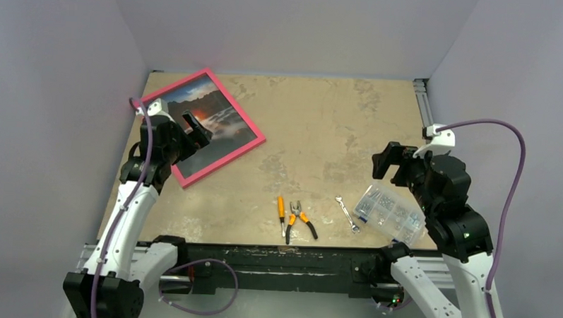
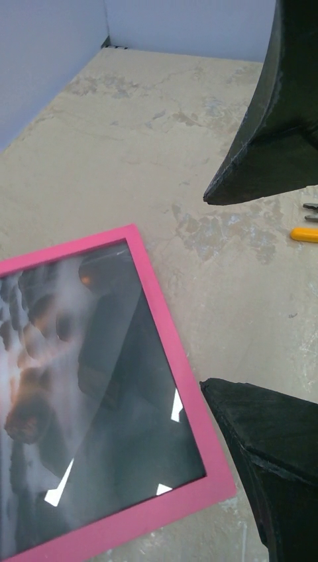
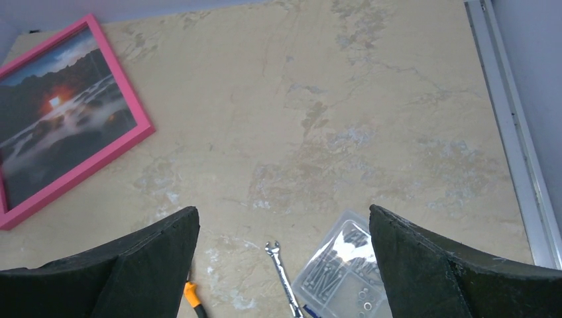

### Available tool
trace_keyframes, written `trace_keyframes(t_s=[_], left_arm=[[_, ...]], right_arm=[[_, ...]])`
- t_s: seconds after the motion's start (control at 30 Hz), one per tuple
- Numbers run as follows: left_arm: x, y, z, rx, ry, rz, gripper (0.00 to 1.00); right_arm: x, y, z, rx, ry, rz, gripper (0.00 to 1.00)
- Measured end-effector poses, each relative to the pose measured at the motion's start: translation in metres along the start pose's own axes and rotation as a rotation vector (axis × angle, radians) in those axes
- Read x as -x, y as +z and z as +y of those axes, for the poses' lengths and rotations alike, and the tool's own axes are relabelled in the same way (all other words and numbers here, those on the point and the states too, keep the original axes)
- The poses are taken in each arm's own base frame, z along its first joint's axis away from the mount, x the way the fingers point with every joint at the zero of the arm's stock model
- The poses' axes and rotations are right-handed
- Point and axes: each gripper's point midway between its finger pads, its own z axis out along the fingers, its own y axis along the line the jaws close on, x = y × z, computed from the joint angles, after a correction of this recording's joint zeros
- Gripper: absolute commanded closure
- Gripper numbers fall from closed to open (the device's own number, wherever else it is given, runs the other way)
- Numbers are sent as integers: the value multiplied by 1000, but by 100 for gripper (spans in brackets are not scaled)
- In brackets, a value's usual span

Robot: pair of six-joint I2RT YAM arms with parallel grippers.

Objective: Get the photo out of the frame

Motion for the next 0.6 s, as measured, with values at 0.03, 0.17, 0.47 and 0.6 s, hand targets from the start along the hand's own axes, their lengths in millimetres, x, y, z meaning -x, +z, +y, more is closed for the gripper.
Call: trace_keyframes(t_s=[0.03, 0.17, 0.47, 0.6], left_arm=[[-2, 5, 9, 15, -27, 6, 0], [-12, 26, 49, 93, -150, 47, 0], [-19, 66, 115, 240, -309, 128, 0], [-24, 75, 141, 291, -372, 163, 3]], right_arm=[[0, 0, 1, 7, 2, 1, 1], [-3, -1, 8, 46, 10, 12, 2], [-7, -2, 18, 99, 23, 30, 2], [-5, -4, 19, 106, 26, 22, 3]])
